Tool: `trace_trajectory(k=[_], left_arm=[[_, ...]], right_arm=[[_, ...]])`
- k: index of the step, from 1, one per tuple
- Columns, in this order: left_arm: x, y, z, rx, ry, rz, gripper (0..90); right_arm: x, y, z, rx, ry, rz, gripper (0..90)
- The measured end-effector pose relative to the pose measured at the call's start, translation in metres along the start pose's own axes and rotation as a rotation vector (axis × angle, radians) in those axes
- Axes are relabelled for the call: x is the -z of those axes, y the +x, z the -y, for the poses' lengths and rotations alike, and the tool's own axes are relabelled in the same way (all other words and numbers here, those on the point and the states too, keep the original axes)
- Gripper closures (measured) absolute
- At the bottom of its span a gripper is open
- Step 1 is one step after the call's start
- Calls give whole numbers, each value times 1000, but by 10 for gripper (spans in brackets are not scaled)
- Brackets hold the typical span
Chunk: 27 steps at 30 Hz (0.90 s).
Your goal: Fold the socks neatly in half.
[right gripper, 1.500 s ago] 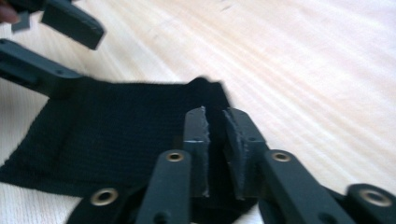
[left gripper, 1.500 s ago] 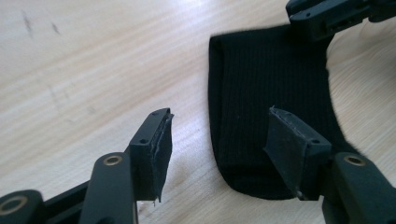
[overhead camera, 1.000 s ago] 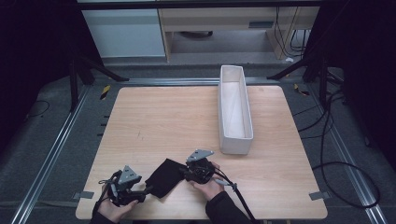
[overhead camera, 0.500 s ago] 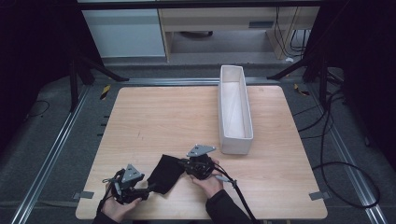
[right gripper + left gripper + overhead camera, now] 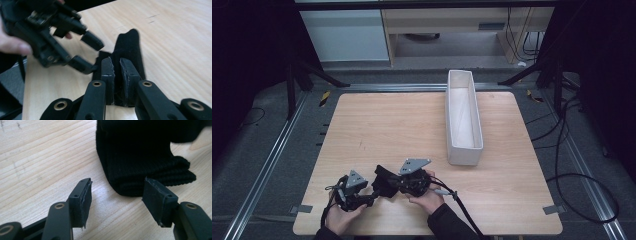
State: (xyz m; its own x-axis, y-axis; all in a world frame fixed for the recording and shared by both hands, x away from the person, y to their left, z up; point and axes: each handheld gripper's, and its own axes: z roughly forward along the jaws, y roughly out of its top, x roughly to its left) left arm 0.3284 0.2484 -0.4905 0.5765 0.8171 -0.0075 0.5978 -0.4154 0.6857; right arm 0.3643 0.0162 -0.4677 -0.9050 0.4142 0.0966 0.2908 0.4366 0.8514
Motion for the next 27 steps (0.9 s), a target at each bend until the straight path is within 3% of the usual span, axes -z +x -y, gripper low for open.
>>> trace_trajectory(k=[8,14,19,23,27], left_arm=[[-3,0,-2,-8,-1,-8,396],[0,3,-1,2,-2,2,411],[24,17,-6,69,-95,-21,399],[31,21,-22,72,-139,-22,374],[24,18,-43,59,-158,-11,366]], right_arm=[[-11,10,2,34,22,-90,827],[-19,13,8,33,80,-104,824],[-21,17,10,32,98,-93,816],[-21,19,9,40,101,-83,810],[-21,20,10,35,100,-77,802]])
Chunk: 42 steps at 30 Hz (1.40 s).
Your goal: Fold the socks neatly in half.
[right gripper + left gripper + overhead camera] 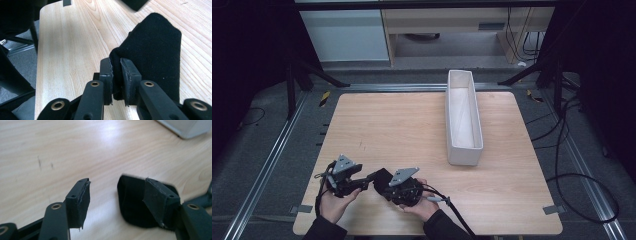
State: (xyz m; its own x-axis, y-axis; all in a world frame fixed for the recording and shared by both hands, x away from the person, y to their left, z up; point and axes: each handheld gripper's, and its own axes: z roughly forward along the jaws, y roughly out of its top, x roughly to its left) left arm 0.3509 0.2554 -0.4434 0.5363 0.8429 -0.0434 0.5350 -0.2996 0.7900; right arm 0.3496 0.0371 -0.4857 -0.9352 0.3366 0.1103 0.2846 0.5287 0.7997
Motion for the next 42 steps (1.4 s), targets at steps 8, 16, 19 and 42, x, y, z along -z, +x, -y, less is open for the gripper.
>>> trace_trajectory(k=[8,16,19,42], left_arm=[[-18,-4,-4,-37,71,2,355],[-20,-1,19,-23,107,-7,347],[-20,-3,22,-22,110,-13,348],[-25,-14,22,-26,64,-35,360]], right_arm=[[1,2,4,-4,2,11,791],[2,3,7,8,11,25,779],[7,4,4,11,1,24,728],[5,-7,11,-89,-21,129,745]])
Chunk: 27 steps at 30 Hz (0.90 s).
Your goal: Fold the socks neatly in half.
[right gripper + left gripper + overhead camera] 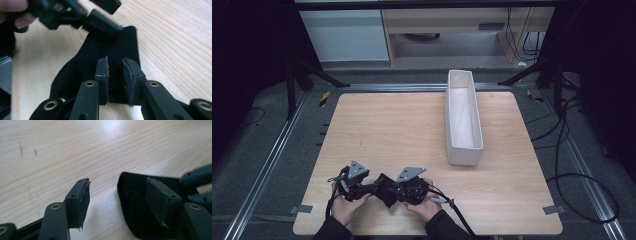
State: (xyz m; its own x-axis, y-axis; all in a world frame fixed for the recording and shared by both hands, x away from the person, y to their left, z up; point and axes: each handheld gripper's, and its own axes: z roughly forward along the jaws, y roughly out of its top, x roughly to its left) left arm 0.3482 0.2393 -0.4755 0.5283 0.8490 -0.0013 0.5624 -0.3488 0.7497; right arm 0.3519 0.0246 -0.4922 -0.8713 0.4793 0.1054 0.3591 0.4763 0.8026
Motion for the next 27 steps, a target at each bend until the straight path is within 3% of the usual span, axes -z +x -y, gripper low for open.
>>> trace_trajectory(k=[4,8,10,13,15,19,23,27], left_arm=[[11,1,-2,35,-40,3,368],[25,-2,0,47,-47,1,363],[30,-7,7,42,-25,8,357],[26,-10,12,30,1,15,354],[15,-10,13,33,29,21,352],[8,-7,5,6,18,-7,354],[1,-3,-1,8,17,-13,357],[10,3,-10,50,-26,-14,357]], right_arm=[[7,1,0,-18,-34,-23,723],[12,-6,-7,-14,-71,5,741],[7,-14,-10,-17,-55,28,768],[3,-16,-9,-20,-41,27,781],[1,-14,-3,-13,-26,21,793],[8,-9,4,-20,-32,6,785],[9,-5,7,-28,-33,-9,773],[18,-7,5,-21,-67,5,749]])
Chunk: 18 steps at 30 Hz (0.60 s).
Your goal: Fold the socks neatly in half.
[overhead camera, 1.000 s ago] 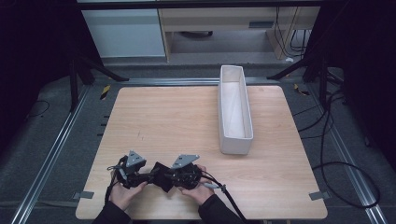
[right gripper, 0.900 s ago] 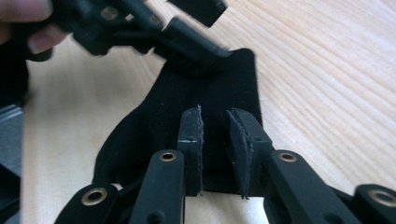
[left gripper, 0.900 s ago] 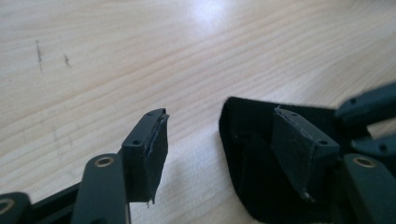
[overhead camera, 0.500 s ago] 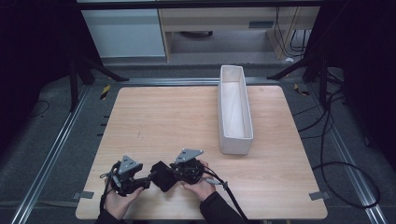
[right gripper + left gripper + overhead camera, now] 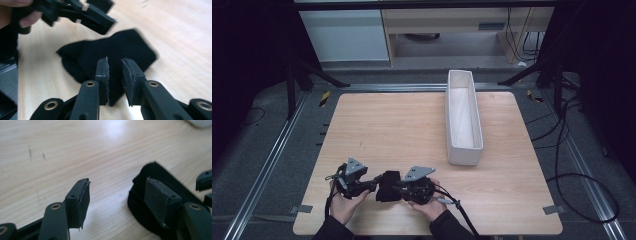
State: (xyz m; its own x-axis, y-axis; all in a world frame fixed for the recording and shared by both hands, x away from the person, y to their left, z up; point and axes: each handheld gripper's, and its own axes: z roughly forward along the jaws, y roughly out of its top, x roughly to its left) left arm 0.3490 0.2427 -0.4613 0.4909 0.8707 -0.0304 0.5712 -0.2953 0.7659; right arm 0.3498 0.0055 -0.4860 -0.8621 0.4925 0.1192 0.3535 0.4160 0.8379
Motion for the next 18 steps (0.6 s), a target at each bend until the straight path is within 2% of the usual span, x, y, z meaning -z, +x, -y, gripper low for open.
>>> trace_trajectory(k=[1,2,3,4,5,6,8,10,11,13,18], left_arm=[[0,0,0,0,0,0,357],[7,-2,-4,15,-19,20,355],[7,-2,-4,15,-19,20,350],[13,-10,-7,9,-21,48,343],[13,-10,-7,9,-21,48,339],[14,-20,-6,-20,-9,66,336],[11,-26,-3,-50,27,54,333],[8,-26,2,-61,55,38,334],[7,-24,5,-49,64,43,337],[6,-21,8,-31,68,50,339],[3,-16,14,-22,83,49,341]], right_arm=[[4,-3,-1,-5,-12,15,745],[7,-6,-2,-11,-22,29,740],[7,-6,-2,-11,-22,29,740],[12,-13,-2,-33,-32,61,720],[12,-13,-2,-33,-32,61,720],[16,-19,0,-59,-43,78,700],[19,-23,2,-83,-55,86,679],[22,-25,3,-100,-63,88,643],[23,-25,3,-108,-65,89,622],[23,-26,3,-118,-69,85,597],[16,-24,2,-163,-77,55,506]])
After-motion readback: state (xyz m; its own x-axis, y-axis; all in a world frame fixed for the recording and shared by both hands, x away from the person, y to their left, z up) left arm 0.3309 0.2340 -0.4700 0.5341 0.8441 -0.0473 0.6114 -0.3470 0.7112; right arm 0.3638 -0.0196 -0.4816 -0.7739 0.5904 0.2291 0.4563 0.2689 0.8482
